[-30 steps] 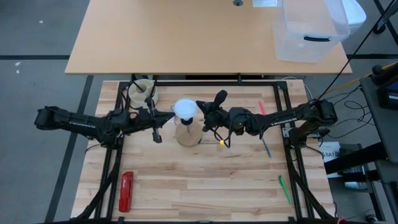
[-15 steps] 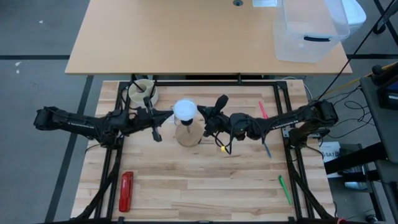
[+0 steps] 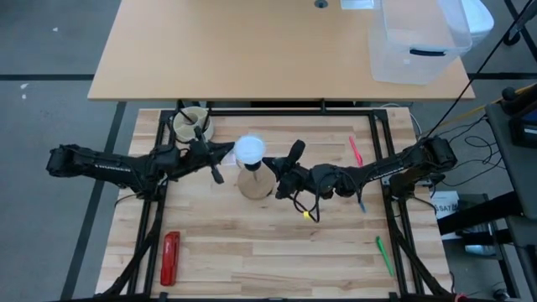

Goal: Screw lightbulb
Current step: Insert the lightbulb into the desk lamp

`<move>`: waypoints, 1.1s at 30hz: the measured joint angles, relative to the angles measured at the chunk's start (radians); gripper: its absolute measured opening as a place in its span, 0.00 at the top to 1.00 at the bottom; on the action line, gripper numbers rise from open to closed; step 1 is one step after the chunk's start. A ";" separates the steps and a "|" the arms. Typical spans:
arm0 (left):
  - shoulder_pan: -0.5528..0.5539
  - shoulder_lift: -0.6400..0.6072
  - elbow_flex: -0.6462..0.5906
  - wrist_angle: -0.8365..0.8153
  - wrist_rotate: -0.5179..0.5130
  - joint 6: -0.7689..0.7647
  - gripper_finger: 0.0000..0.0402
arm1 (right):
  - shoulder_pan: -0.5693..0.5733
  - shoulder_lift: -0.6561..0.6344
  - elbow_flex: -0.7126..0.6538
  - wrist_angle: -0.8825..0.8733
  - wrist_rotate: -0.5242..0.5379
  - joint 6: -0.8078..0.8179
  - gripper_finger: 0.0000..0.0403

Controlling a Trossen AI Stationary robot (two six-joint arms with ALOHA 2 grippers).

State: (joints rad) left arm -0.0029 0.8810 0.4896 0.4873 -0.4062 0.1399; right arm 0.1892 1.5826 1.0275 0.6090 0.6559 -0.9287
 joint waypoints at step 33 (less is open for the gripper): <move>-0.109 0.012 0.000 0.089 0.143 0.027 1.00 | -0.115 0.001 0.001 0.004 0.099 -0.026 1.00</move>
State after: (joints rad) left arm -0.1116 0.8930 0.4896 0.5765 -0.2630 0.1673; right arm 0.0745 1.5833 1.0286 0.6133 0.7551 -0.9551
